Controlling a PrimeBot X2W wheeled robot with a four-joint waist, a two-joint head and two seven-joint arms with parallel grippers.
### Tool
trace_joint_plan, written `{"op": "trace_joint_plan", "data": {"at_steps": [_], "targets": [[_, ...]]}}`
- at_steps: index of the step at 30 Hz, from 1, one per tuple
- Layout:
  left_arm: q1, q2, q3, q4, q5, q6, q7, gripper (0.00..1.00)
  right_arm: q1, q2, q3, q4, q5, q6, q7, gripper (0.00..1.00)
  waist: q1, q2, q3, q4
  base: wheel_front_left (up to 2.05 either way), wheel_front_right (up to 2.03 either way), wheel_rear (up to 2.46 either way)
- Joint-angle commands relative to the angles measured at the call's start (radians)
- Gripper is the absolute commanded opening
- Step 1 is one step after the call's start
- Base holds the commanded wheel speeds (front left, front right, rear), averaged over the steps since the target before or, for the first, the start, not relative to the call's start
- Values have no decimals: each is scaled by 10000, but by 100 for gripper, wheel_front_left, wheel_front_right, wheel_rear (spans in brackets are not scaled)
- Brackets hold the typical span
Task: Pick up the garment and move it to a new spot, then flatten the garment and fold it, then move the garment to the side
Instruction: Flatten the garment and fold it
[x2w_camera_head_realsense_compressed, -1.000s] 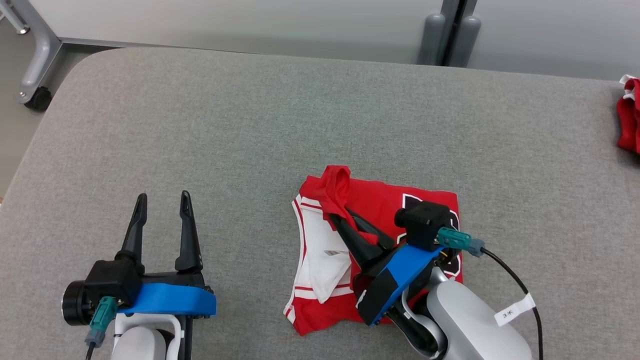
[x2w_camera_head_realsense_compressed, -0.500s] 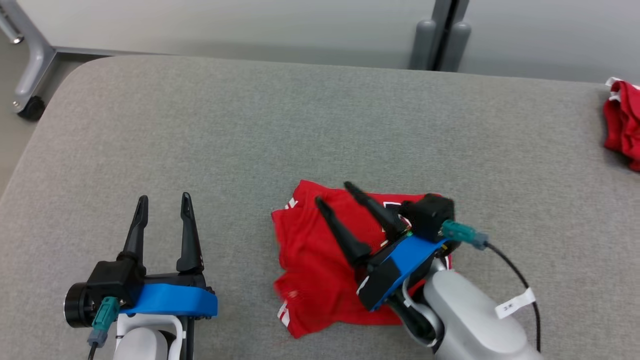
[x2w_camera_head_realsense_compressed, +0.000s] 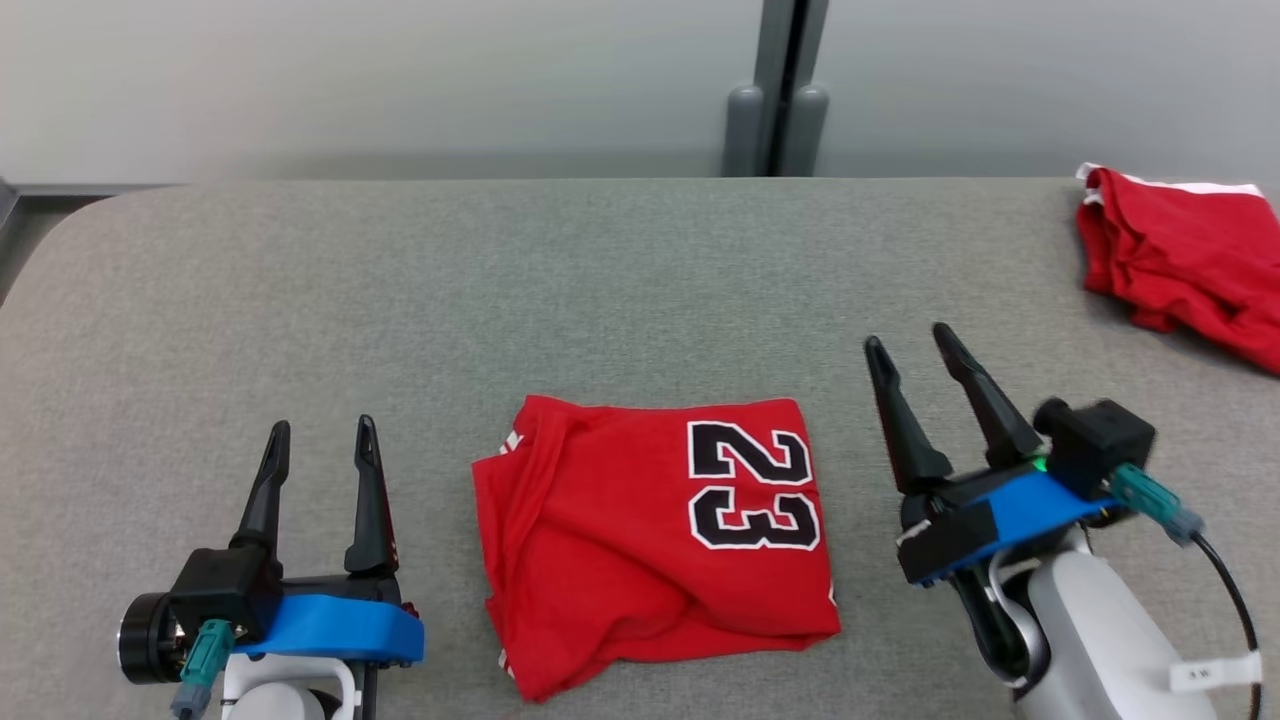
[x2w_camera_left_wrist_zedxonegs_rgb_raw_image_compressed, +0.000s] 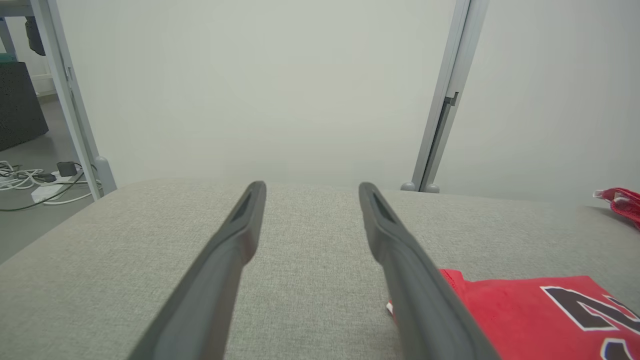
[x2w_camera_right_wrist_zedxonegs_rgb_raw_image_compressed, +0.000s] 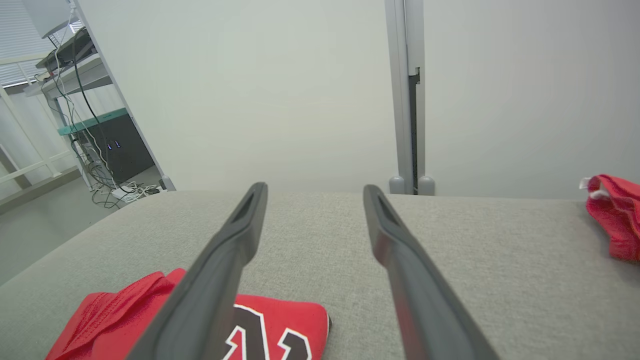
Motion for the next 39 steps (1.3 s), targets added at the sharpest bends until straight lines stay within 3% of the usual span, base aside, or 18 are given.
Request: {"op": "trace_joint_plan", "data": {"at_steps": [1,19,32,39], "targets": [[48,-8,56,-42,101,-21,-43,100,265,-16,-159,-155,-104,6,-44,100,0,0,-135,-177,0,0,0],[550,-9,124,70,340,-17,-43,100,3115,590,-2453,-2303,-1268,6,463,100,0,0,-601,-445,0,0,0],[708,-10,189,281,412,-46,-43,100,3569,714,-2717,-2708,-1425,6,776,100,0,0,-728,-412,0,0,0],[803,-8,-700,831,381,-397,-1,100,3634,714,-2644,-2618,-1284,6,773,100,0,0,-760,-383,0,0,0]]}}
